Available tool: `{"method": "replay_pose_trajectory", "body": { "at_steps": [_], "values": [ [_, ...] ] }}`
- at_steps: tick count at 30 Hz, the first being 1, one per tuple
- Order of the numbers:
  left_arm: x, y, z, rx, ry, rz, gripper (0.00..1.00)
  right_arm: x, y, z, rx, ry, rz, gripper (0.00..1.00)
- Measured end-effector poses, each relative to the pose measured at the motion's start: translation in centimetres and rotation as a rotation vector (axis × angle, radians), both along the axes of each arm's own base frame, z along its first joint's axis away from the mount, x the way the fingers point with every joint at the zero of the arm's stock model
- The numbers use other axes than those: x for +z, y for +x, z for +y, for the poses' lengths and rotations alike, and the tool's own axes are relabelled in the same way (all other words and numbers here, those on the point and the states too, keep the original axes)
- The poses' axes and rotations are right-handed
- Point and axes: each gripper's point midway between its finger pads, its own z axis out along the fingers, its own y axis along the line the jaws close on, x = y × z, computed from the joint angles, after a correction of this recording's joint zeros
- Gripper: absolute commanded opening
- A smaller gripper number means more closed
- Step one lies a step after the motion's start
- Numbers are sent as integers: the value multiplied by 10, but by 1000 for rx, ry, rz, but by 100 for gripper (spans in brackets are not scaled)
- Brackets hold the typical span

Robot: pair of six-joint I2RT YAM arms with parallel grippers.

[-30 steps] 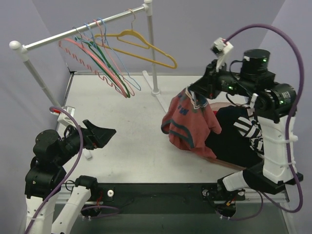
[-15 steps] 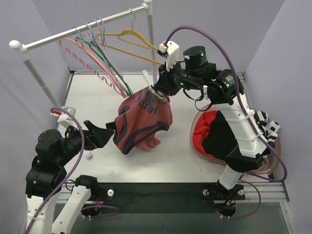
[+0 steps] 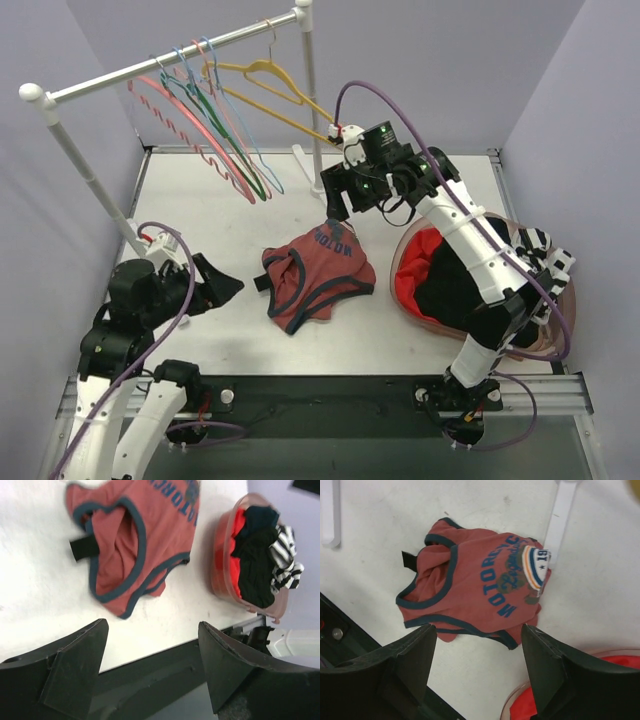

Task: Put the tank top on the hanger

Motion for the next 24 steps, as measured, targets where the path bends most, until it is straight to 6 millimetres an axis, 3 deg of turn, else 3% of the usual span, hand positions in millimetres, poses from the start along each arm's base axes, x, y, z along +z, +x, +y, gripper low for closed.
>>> {"method": "replay_pose_trajectory", "body": {
  "at_steps": [4,6,10,14,16,21,24],
  "values": [
    [-53,2,-16,-47,-1,216,83,-12,11,-17,-12,33,42,83],
    [-73,-5,-32,-110,49,293,84,-30,-3,-19,68,56,100,84],
    [-103,-28,-69,-265,211,355,84,-76,-79,-19,336,63,240,86],
    [-140,-38,-89,-323,423,384,82,-99,-147,-27,609,6,202,87],
    [-156,-33,-89,-303,508,390,82,-100,-170,-33,700,-6,144,87],
    [-177,-9,-87,-255,652,347,81,-105,-170,-45,703,-6,-1,88],
    [-179,9,-100,-250,681,300,80,-114,-164,-45,671,-1,-39,88]
  ]
}}
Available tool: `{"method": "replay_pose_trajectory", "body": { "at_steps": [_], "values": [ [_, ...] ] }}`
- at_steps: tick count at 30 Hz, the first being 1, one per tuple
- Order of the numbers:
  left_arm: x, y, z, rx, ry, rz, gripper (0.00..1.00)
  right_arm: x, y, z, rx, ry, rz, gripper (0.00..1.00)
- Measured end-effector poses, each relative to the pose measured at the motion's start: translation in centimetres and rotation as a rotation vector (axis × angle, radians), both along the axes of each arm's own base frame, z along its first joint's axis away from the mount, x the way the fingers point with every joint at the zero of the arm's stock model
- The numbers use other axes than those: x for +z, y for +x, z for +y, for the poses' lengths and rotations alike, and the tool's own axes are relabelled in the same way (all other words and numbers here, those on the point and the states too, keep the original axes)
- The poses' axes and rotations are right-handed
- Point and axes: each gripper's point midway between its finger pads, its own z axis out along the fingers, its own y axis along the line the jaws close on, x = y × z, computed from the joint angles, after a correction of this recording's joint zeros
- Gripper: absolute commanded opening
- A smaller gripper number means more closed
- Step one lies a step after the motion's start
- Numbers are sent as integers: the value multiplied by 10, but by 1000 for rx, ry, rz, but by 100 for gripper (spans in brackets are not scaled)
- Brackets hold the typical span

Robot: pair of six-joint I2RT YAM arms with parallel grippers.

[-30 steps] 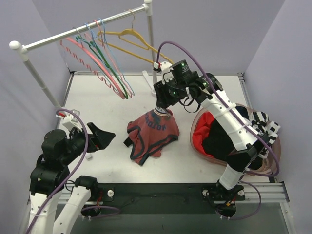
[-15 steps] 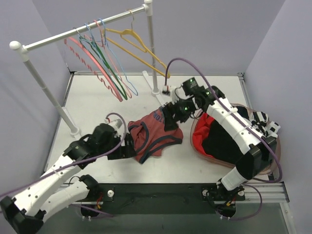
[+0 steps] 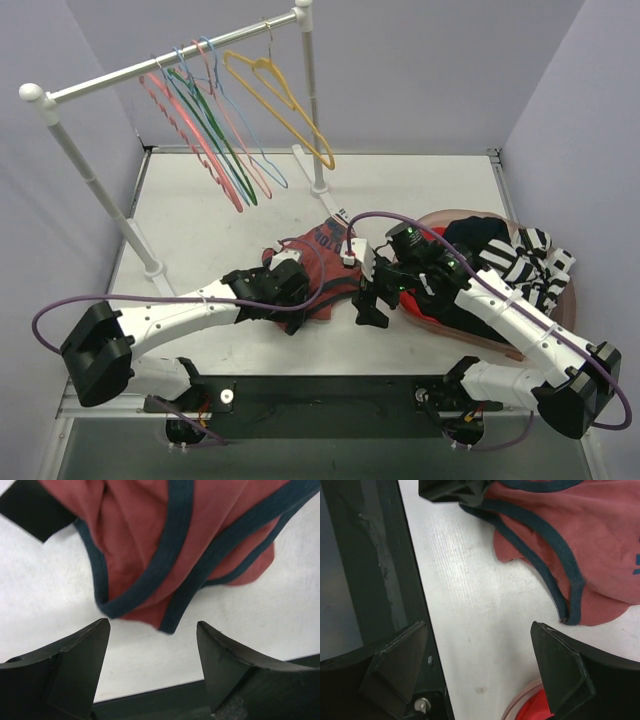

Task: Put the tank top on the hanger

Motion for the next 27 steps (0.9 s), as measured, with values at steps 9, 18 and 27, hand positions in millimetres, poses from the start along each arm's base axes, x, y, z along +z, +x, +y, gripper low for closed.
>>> {"method": "replay_pose_trajectory", "body": {
  "at_steps": [9,18,27],
  "values": [
    [-20,24,-13,-40,76,-32,70,5,24,-2,-143,100,-33,87],
    [-35,26,-13,-60,96,15,0,14,28,-4,-219,178,8,85],
    [31,-21,-77,-198,-194,4,0,33,45,-29,-373,250,12,84]
  ]
}}
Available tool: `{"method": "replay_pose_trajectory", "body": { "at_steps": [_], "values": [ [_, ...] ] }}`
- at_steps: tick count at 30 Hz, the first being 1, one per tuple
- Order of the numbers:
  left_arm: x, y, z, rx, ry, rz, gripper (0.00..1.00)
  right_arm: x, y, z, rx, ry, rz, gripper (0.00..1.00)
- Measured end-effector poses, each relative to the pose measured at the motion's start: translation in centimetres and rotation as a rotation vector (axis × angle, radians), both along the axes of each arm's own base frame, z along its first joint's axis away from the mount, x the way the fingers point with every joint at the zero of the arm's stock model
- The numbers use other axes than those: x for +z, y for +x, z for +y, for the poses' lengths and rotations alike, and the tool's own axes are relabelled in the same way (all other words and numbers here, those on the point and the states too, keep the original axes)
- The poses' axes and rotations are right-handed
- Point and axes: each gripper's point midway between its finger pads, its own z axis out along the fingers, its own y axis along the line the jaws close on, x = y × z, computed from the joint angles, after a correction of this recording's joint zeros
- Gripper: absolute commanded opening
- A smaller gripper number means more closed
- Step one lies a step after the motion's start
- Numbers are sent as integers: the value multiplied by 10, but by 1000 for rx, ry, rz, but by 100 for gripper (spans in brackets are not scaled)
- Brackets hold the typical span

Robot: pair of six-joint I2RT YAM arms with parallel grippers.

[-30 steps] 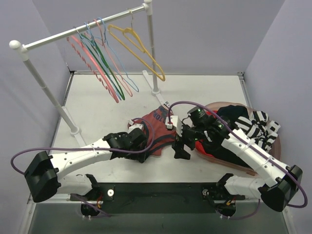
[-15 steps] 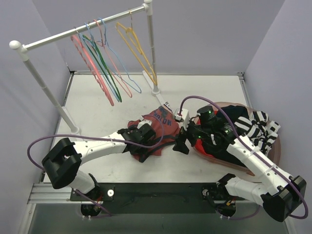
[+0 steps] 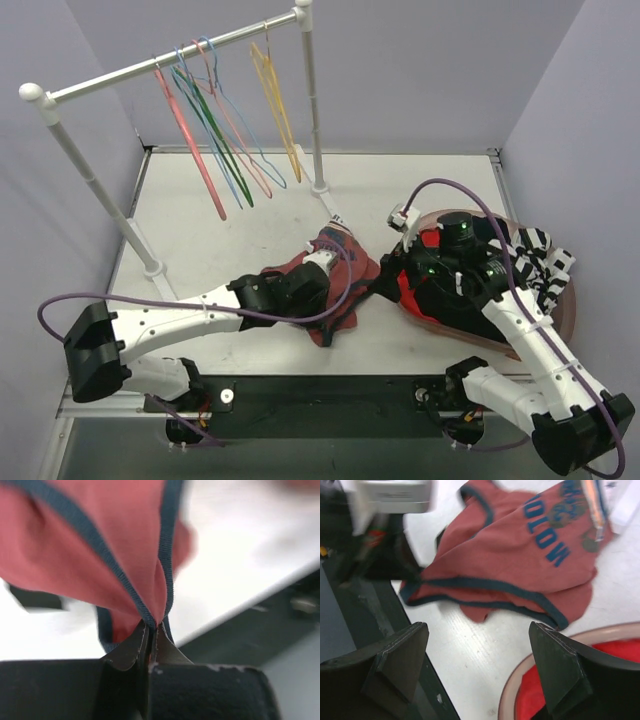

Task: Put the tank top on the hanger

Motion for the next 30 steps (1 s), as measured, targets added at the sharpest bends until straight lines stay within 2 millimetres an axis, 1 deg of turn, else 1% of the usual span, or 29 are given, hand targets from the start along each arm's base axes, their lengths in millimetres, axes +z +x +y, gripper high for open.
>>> {"method": "replay_pose_trajectory", "body": {
  "at_steps": [2,3,4,5,6,7,8,9,11,13,15,17,18,19,20,21,22,24,26,29,30],
  "values": [
    [26,-15,-25,-31,-129,1,0,6,5,-9,-52,20,-7,84],
    [35,-22,-37,-42,-184,13,0,10,8,-13,-77,30,-12,84],
    [42,-28,-49,-54,-232,27,5,13,9,-18,-100,40,-16,83],
    [45,-35,-60,-67,-271,47,24,17,10,-22,-121,50,-21,83],
    [44,-41,-69,-79,-295,73,35,19,11,-24,-135,57,-26,83],
    [41,-45,-78,-91,-310,97,44,23,11,-28,-154,69,-32,83],
    [35,-48,-84,-96,-313,124,58,24,9,-30,-163,75,-34,82],
    [28,-50,-87,-95,-302,146,62,25,7,-32,-169,82,-37,82],
    [19,-52,-86,-82,-277,171,70,24,0,-33,-164,90,-30,82],
    [21,-50,-80,-62,-275,163,71,19,-8,-33,-148,94,-10,81],
    [33,-45,-67,-37,-309,135,71,12,-16,-31,-130,92,19,81],
    [46,-38,-41,12,-352,106,71,0,-24,-29,-100,74,50,82],
    [52,-31,-23,56,-383,91,72,-7,-31,-25,-68,61,64,82],
    [56,-24,-8,99,-405,74,71,-13,-37,-21,-31,44,77,82],
    [56,-18,9,150,-414,63,72,-19,-45,-17,11,26,88,82],
    [55,-11,22,197,-421,56,71,-24,-51,-12,54,3,95,82],
    [49,-3,40,260,-424,58,72,-30,-58,-8,100,-23,100,81],
    [30,8,74,381,-384,74,72,-42,-69,1,186,-82,106,81],
    [11,13,101,480,-327,115,71,-55,-76,8,250,-153,98,79],
    [-10,13,127,563,-244,175,71,-75,-84,22,326,-254,79,77],
    [-14,13,130,570,-225,188,72,-79,-85,26,340,-276,71,77]
  ]
}}
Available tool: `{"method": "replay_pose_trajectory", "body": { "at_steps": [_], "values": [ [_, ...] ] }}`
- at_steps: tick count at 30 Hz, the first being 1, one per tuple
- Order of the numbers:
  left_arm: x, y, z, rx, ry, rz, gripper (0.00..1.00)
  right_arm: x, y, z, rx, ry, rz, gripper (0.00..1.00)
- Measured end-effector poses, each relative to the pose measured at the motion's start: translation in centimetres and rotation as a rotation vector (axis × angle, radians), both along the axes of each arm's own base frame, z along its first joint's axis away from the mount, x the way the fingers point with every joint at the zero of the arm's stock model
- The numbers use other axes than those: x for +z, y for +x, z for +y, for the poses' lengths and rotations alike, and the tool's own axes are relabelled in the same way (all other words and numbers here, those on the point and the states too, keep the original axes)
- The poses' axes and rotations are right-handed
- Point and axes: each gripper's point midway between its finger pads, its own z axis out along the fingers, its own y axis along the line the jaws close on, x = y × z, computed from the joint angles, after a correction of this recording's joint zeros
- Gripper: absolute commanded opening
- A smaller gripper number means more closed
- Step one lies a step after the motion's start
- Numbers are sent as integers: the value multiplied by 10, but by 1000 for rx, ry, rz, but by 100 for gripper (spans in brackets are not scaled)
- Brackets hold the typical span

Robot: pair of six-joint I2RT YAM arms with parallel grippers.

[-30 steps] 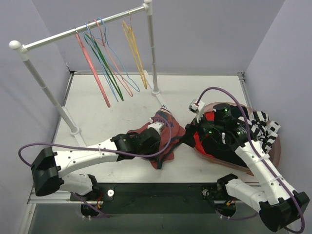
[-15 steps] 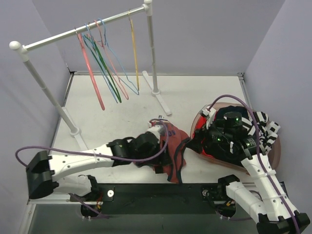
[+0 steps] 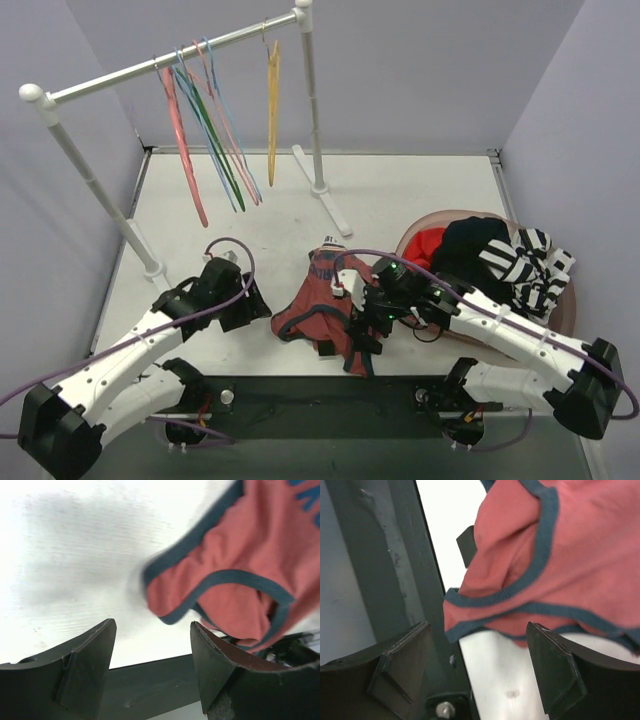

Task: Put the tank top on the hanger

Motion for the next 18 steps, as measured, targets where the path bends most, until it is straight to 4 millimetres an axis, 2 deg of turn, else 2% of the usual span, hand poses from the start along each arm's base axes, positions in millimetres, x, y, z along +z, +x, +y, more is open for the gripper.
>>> {"method": "replay_pose_trajectory", "body": {
  "at_steps": [3,6,12,15,18],
  "values": [
    [-17,-2,8,-16,58,70,72,-14,1,13,5,-44,-27,75],
    [-31,-6,9,-70,101,138,72,-28,12,11,-70,-75,-35,71],
    [-30,-13,-6,-205,48,157,71,-48,18,-4,-179,-115,-8,59],
    [-28,-15,-14,-248,13,156,71,-51,18,-4,-208,-110,9,49],
    [-33,-18,-19,-274,-18,164,71,-50,20,4,-222,-81,23,30]
  ]
}}
